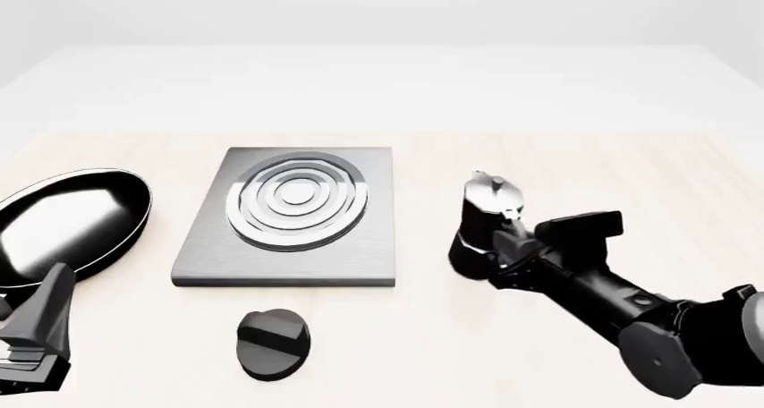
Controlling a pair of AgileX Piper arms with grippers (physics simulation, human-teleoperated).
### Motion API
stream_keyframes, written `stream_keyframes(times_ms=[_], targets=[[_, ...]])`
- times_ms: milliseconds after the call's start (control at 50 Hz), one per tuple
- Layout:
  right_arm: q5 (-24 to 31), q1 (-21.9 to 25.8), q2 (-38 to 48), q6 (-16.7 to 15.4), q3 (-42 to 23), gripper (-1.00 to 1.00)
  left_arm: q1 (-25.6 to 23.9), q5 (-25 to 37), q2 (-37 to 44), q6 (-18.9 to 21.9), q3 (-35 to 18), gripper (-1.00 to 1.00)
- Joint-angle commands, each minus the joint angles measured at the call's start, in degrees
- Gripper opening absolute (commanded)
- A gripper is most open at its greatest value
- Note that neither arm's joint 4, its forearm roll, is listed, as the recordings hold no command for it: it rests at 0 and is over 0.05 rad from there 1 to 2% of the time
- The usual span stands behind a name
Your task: Turn on the stove and put the moka pot on it.
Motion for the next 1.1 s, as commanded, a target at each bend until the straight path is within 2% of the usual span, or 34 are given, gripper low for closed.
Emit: stream_keyframes(times_ms=[20, 140, 260, 420, 440, 480, 540, 580, 600, 640, 740, 820, 1060, 1100], targets=[[2.35, 0.13, -4.58, -2.15, 0.32, -1.00, -0.22, -0.06, 0.00, -0.14, 0.00, 1.00], [4.89, 0.95, -7.05, -4.45, -0.72, -1.00, -0.19, 0.08, 0.00, -0.22, 0.00, 1.00], [8.60, 3.45, -9.28, -8.20, -3.56, -1.00, -0.10, 0.11, 0.00, -0.25, 0.00, 1.00], [15.09, 6.24, -10.57, -13.01, -11.26, -1.00, -0.22, 0.35, 0.00, -0.29, 0.00, 1.00], [16.49, 6.97, -10.52, -12.63, -12.94, -1.00, -0.25, 0.40, 0.00, -0.28, 0.00, 1.00], [17.73, 7.51, -10.14, -13.87, -15.00, -1.00, -0.32, 0.44, 0.00, -0.26, 0.00, 1.00], [20.19, 8.48, -8.66, -13.74, -19.11, -1.00, -0.22, 0.54, 0.00, -0.31, 0.00, 1.00], [20.90, 9.68, -7.88, -14.68, -21.10, -1.00, -0.12, 0.54, 0.00, -0.30, 0.00, 1.00], [21.32, 10.05, -7.53, -14.16, -21.75, -1.00, -0.10, 0.55, 0.00, -0.31, 0.00, 1.00], [21.89, 10.21, -6.37, -16.03, -23.99, -1.00, -0.06, 0.61, 0.00, -0.35, 0.00, 1.00], [23.95, 11.30, -2.57, -16.18, -30.13, -1.00, -0.13, 0.92, 0.00, -0.29, 0.00, 1.00], [24.47, 12.62, 0.64, -18.06, -34.25, -1.00, -0.06, 1.08, 0.00, -0.45, 0.00, 1.00], [26.85, 16.60, 8.54, -15.74, -45.22, -1.00, -0.12, 1.30, 0.00, -0.43, 0.00, 1.00], [27.29, 17.02, 10.19, -13.64, -47.38, -1.00, -0.10, 1.37, 0.00, -0.46, 0.00, 1.00]])
